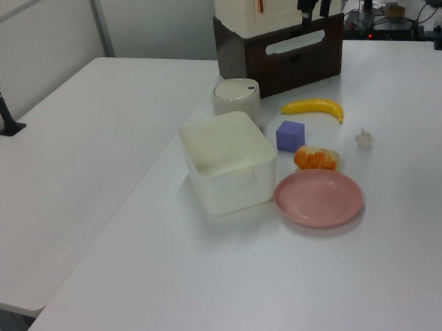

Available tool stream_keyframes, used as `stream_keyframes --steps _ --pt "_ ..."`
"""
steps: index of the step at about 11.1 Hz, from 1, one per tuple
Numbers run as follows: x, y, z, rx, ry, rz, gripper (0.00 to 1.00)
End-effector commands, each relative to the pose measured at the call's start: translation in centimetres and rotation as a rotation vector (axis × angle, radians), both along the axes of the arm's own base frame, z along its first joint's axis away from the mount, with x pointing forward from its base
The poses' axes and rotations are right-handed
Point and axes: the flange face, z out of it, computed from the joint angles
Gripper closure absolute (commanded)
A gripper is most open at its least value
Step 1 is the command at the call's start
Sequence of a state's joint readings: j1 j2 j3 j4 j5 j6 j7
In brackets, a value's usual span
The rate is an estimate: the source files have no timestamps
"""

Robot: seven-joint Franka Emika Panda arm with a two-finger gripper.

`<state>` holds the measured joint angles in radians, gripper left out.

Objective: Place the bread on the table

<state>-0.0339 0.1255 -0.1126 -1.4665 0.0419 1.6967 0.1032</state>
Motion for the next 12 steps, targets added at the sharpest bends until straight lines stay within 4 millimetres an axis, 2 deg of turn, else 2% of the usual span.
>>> stream_keyframes --steps 1,7,12 --pt "0.0 0.5 0.5 0.01 0.01 -0.011 0.0" --pt "-2.4 1.8 1.3 0.024 0.006 -0.04 0.0" --pt "-2.5 1.7 1.2 0.024 0.008 -0.041 0.0"
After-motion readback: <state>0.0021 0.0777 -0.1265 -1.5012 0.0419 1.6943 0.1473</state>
